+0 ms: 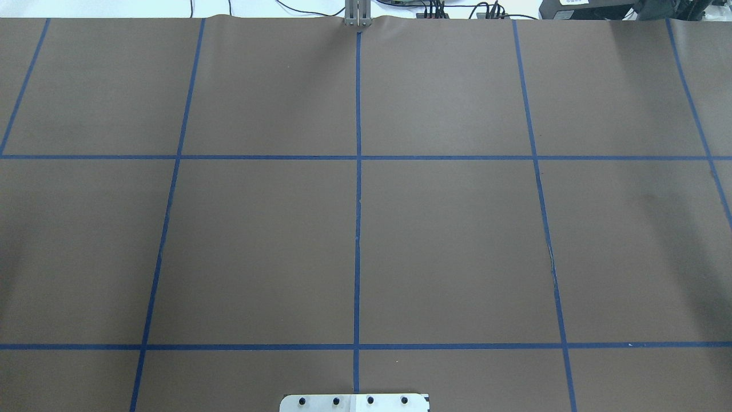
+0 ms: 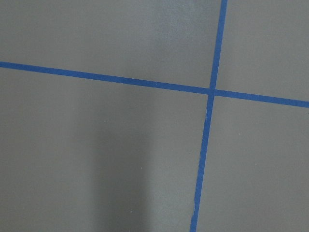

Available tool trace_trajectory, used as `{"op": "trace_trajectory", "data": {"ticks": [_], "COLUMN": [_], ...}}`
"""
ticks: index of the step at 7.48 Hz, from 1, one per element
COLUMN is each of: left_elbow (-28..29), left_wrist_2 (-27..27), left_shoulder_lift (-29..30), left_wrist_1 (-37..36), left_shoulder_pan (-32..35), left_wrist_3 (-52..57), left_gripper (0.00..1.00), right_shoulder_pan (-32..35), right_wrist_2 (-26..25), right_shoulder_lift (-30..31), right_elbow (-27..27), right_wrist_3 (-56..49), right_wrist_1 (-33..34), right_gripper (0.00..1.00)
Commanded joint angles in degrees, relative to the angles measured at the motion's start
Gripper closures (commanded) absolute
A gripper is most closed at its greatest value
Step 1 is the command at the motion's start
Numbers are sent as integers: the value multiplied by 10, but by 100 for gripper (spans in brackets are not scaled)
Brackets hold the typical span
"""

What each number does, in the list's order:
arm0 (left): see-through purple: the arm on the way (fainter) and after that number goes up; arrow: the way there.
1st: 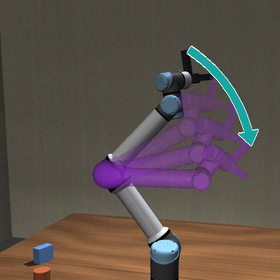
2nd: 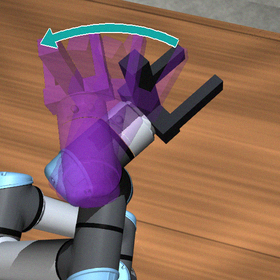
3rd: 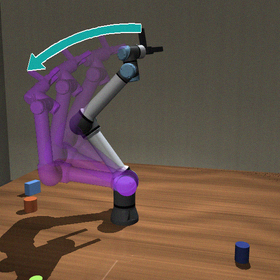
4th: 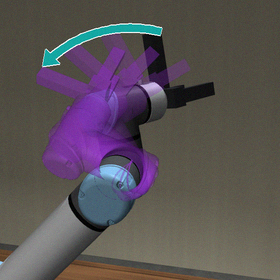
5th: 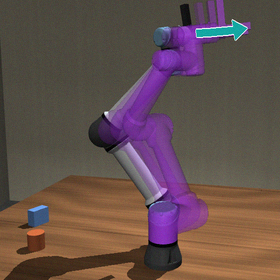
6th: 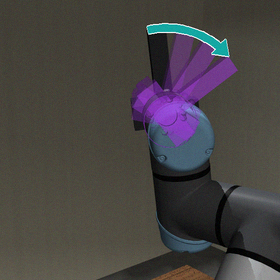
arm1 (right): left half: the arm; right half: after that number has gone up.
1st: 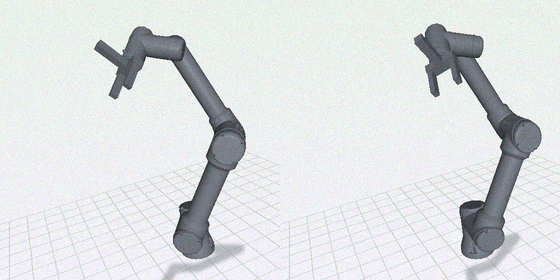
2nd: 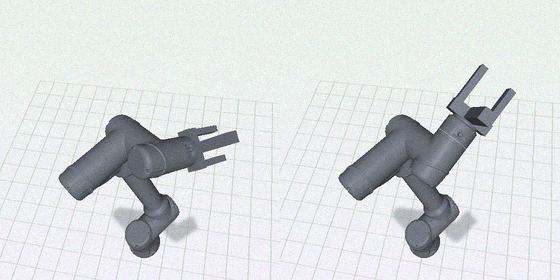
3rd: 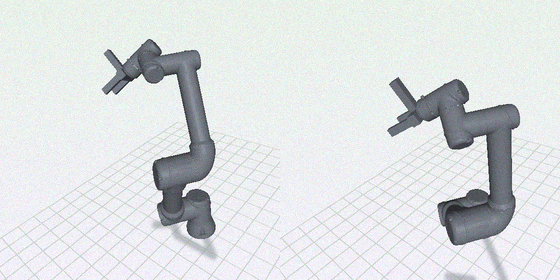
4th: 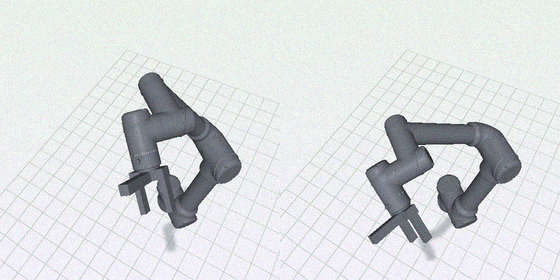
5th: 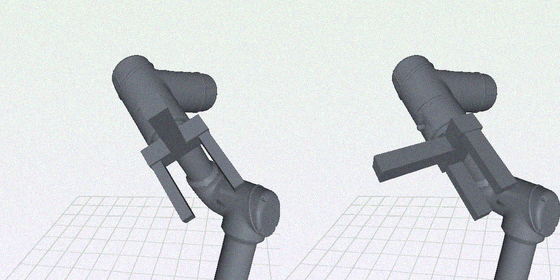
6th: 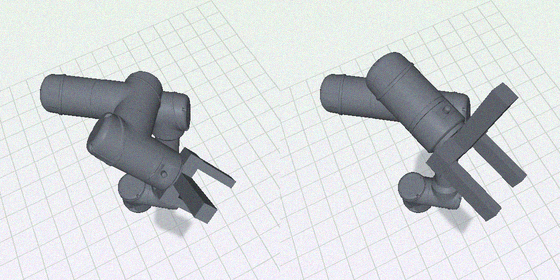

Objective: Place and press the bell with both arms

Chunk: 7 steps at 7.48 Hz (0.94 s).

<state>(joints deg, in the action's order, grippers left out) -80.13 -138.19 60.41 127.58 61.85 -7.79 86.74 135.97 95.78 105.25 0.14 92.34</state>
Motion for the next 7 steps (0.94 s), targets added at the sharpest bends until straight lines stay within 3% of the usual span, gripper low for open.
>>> {"op": "trace_trajectory", "data": {"ticks": [1, 4, 5, 6, 7], "left_elbow": [13, 17, 17, 17, 17], "left_wrist_2": [4, 8, 8, 7, 7], "left_shoulder_lift": [0, 0, 0, 0, 0], "left_wrist_1": [1, 1, 1, 1, 3], "left_shoulder_pan": [-8, -11, -11, -11, -12], "left_wrist_3": [-11, -13, -13, -13, -14], "left_gripper": [0, 1, 6, 34, 92], "right_shoulder_pan": [-1, -1, -1, -1, -1], "right_wrist_2": [0, 0, 0, 1, 1], "right_shoulder_lift": [0, 0, 0, 0, 0], "right_elbow": [0, 0, 0, 0, 0], "right_wrist_3": [1, 1, 1, 1, 1], "right_wrist_1": [-2, -4, -4, -4, -4], "right_gripper": [0, 0, 0, 0, 0]}}
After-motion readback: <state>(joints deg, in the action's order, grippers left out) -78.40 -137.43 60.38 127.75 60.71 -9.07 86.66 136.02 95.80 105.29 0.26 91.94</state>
